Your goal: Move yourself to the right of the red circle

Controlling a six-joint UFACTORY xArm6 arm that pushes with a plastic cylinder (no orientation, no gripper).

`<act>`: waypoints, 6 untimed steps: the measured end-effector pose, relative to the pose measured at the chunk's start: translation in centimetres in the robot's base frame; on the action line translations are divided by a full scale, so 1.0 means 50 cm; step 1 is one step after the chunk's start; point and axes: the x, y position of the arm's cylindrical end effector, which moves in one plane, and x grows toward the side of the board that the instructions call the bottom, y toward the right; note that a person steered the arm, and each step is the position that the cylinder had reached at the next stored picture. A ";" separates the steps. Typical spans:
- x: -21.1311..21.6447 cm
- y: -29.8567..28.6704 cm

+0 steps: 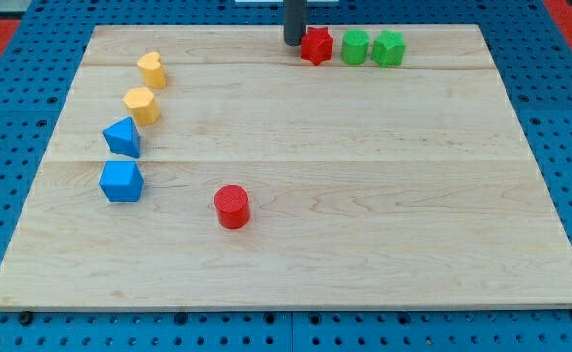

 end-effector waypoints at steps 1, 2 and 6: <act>0.079 -0.052; 0.197 -0.035; 0.584 0.101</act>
